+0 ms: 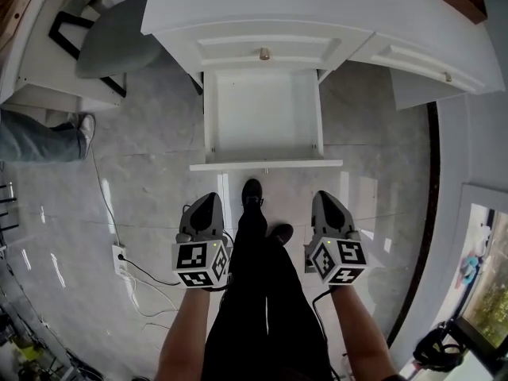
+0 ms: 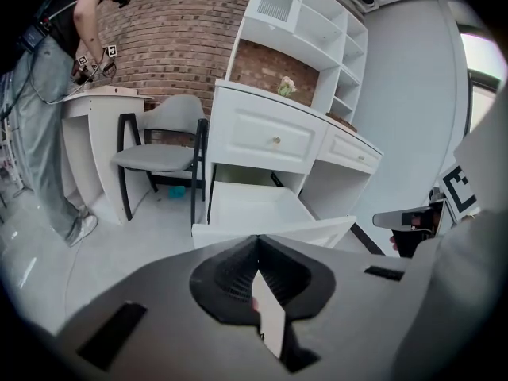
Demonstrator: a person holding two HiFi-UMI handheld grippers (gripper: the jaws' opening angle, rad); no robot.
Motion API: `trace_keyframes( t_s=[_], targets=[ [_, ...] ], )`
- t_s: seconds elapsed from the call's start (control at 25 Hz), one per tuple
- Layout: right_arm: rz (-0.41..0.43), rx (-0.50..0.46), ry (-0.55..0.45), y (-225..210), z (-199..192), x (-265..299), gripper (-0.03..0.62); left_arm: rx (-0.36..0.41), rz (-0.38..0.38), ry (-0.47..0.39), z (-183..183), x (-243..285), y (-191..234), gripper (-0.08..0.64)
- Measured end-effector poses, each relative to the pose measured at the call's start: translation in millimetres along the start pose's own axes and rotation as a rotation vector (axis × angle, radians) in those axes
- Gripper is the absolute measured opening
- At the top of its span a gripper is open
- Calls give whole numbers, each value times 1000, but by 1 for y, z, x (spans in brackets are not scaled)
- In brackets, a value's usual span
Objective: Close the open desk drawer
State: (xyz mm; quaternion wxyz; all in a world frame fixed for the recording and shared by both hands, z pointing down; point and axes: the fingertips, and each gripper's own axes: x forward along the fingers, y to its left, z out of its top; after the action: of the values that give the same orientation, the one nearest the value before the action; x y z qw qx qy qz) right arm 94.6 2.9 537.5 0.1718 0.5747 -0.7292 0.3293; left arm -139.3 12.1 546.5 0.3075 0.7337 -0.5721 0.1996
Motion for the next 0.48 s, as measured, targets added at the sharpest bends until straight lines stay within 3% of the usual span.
trace_keyframes(
  t_s=[0.48],
  targets=[
    [3,-100,50,-22,-56,71,5,-14,38,1,-55,62,11,9]
  ],
)
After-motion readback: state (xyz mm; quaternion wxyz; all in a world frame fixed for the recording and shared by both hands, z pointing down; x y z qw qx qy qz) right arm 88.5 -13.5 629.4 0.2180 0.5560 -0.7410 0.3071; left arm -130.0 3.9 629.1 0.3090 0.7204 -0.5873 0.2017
